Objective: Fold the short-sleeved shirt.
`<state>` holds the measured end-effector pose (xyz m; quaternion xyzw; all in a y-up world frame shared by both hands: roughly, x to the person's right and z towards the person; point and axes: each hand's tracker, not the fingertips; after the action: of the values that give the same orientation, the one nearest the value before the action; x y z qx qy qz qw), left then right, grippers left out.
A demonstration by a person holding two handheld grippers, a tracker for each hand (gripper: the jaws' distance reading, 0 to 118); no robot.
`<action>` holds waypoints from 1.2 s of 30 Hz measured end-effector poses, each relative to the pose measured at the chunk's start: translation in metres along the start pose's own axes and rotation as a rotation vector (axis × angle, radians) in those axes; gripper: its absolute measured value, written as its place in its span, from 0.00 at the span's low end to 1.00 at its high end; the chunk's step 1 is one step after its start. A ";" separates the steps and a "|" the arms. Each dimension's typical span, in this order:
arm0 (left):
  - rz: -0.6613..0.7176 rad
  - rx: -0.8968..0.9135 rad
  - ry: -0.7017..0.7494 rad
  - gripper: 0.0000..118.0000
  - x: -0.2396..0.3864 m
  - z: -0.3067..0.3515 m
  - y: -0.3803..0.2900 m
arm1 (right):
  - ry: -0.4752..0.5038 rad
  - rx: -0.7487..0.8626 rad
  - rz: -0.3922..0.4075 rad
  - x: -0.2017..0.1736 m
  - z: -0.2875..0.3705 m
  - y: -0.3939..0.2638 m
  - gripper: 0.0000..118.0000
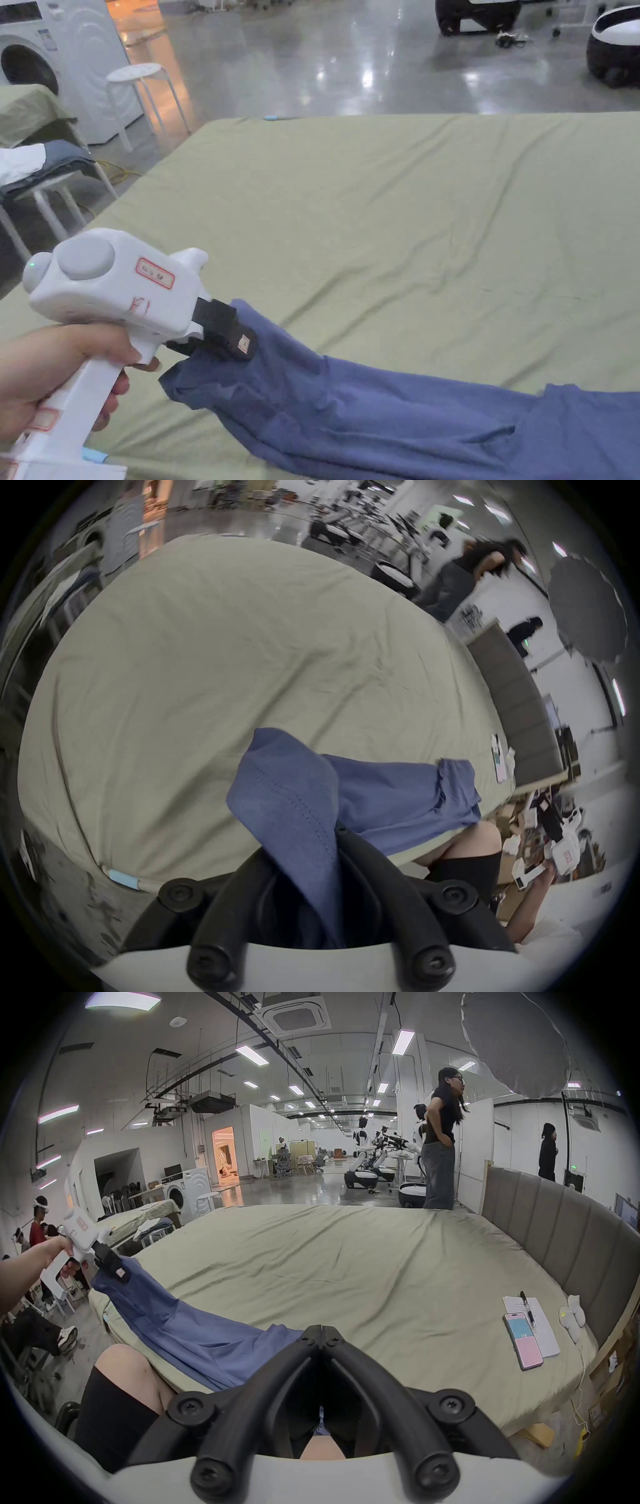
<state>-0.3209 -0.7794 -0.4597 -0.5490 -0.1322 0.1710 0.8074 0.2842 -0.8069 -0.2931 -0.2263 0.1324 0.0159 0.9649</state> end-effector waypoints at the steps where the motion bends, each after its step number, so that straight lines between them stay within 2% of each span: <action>1: 0.001 -0.011 0.011 0.05 0.014 -0.006 0.001 | 0.008 0.004 -0.002 0.002 0.000 -0.002 0.00; 5: -0.007 -0.039 0.074 0.05 0.055 -0.042 0.009 | 0.039 0.026 -0.035 0.006 0.007 -0.005 0.00; 8: 0.042 -0.071 0.062 0.05 0.079 -0.079 0.016 | 0.055 0.044 -0.056 0.007 0.018 -0.003 0.00; 15: -0.003 -0.173 0.108 0.06 0.132 -0.170 0.021 | -0.031 0.057 -0.116 0.029 0.043 -0.013 0.00; 16: -0.007 -0.193 0.124 0.15 0.139 -0.181 0.020 | -0.043 0.057 -0.124 0.031 0.044 -0.014 0.00; 17: -0.020 -0.189 0.152 0.31 0.144 -0.189 0.019 | -0.054 0.054 -0.133 0.032 0.044 -0.016 0.00; 19: -0.040 -0.188 0.131 0.71 0.153 -0.198 0.016 | -0.068 0.045 -0.148 0.033 0.042 -0.018 0.00; 20: -0.050 -0.189 0.087 0.77 0.159 -0.197 0.013 | -0.071 0.042 -0.151 0.033 0.041 -0.019 0.00; 24: -0.093 -0.102 -0.076 0.74 0.183 -0.150 0.006 | -0.061 0.031 -0.156 0.025 0.029 -0.019 0.00; 26: -0.150 -0.027 -0.106 0.73 0.185 -0.120 0.001 | -0.053 0.027 -0.152 0.019 0.023 -0.017 0.00; 27: -0.162 0.024 -0.096 0.69 0.183 -0.107 -0.003 | -0.039 0.029 -0.150 0.022 0.028 -0.018 0.00; 28: -0.164 0.024 -0.016 0.55 0.180 -0.103 -0.005 | -0.029 0.030 -0.150 0.067 0.027 -0.019 0.00; 30: -0.238 0.022 0.181 0.15 0.176 -0.113 -0.009 | -0.013 0.030 -0.151 0.063 0.022 -0.019 0.00; 31: -0.273 0.022 0.279 0.07 0.173 -0.127 -0.012 | -0.005 0.029 -0.148 0.062 0.020 -0.019 0.00; 33: -0.302 -0.038 0.383 0.07 0.169 -0.155 -0.017 | 0.004 0.024 -0.143 0.059 0.017 -0.019 0.01; 36: -0.304 -0.058 0.339 0.07 0.175 -0.191 -0.027 | 0.010 0.016 -0.138 0.057 0.019 -0.020 0.00</action>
<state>-0.0822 -0.8754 -0.4992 -0.5665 -0.0806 -0.0511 0.8185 0.3456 -0.8176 -0.2828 -0.2274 0.1217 -0.0528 0.9647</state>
